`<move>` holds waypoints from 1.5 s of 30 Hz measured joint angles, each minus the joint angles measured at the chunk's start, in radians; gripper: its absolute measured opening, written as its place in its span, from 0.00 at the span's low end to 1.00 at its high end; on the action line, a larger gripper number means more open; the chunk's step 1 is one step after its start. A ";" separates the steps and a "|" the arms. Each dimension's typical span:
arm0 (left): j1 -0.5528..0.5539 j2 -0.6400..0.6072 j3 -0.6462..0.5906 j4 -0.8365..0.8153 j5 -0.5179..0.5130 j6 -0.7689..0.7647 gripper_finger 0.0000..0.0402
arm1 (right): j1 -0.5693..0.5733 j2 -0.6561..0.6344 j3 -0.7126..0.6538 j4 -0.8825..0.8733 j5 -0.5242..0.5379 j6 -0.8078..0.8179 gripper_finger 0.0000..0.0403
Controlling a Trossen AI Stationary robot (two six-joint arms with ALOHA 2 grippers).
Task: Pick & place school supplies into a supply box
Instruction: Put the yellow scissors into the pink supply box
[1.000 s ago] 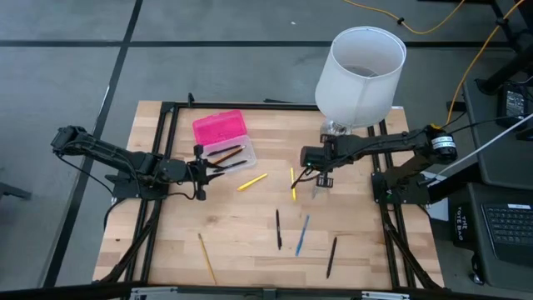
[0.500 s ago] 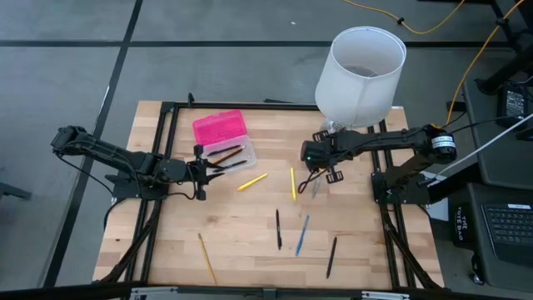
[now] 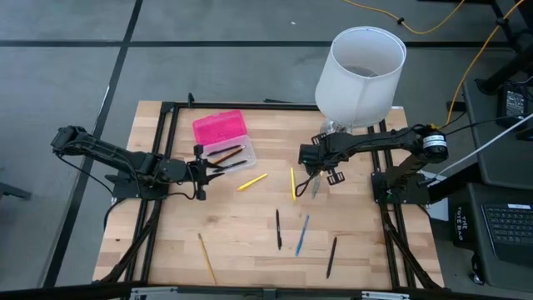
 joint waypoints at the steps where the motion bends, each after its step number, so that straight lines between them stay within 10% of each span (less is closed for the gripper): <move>1: 0.000 0.000 0.000 0.000 0.000 0.000 0.19 | 0.000 0.007 0.000 0.000 0.000 -0.006 0.07; 20: 0.000 0.000 0.000 0.000 0.000 0.001 0.19 | -0.009 0.033 -0.056 0.067 0.037 -0.178 0.40; 45: 0.000 0.000 0.000 0.000 0.000 -0.023 0.19 | -0.025 0.033 -0.211 0.250 0.143 -0.289 0.42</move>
